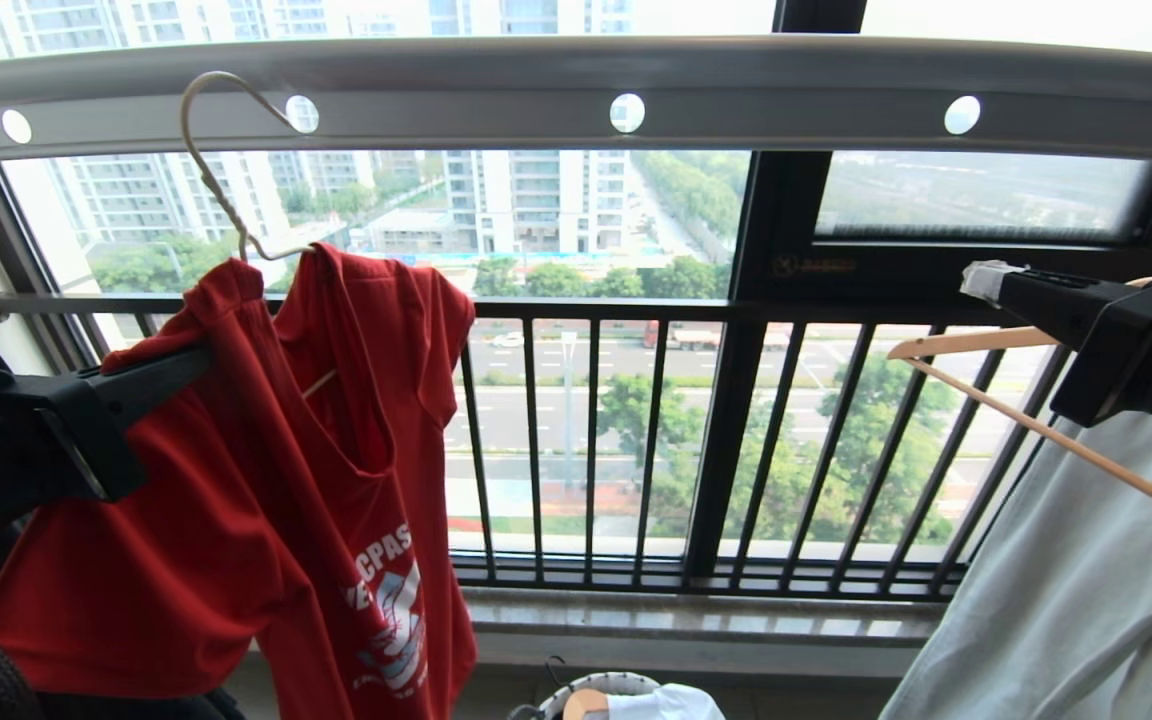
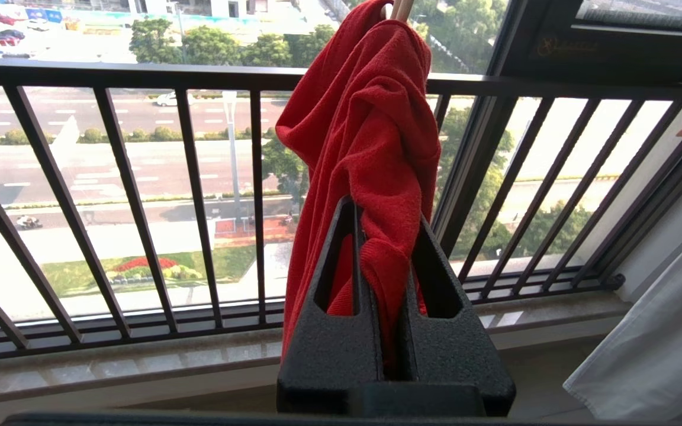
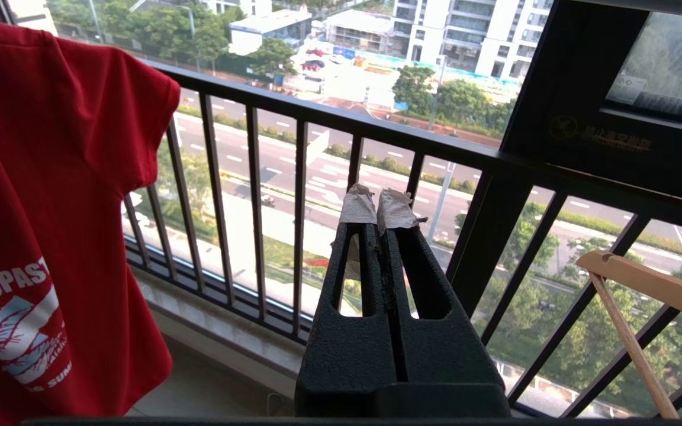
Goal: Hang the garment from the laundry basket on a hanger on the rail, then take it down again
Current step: Hang the clothes rack on the clothesline
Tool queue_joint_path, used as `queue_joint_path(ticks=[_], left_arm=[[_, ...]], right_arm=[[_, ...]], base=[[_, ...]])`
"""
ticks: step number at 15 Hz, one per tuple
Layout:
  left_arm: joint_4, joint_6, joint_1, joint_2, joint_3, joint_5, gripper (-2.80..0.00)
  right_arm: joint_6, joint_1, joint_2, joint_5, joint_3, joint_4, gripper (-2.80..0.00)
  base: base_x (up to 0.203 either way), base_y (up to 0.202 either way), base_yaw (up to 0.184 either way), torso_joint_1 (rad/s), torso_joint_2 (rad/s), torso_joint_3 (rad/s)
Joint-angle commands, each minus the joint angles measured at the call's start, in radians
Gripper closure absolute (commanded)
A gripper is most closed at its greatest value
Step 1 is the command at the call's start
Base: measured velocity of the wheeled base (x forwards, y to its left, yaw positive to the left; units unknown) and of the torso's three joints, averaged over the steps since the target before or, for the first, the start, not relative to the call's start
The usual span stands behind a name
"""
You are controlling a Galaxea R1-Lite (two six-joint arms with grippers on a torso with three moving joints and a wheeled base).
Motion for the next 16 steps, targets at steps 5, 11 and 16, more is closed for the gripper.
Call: queue_joint_path(ticks=[5,11,16], left_arm=[[-0.01,0.005,0.007,0.048,-0.029,-0.008,0.0],[-0.01,0.014,0.006,0.059,-0.029,-0.013,0.0],[-0.009,0.025,-0.005,0.045,-0.033,-0.014,0.0]], right_arm=[[-0.001,0.0,0.003,0.003,0.002,-0.003,0.0],[-0.001,0.0,0.003,0.013,0.002,-0.003,0.0],[-0.001,-0.001,0.003,0.013,0.001,-0.003,0.0]], base=[[0.0,0.0,0.0,0.0,0.0,0.0],[0.0,0.0,0.0,0.0,0.0,0.0],[0.0,0.0,0.0,0.0,0.0,0.0]])
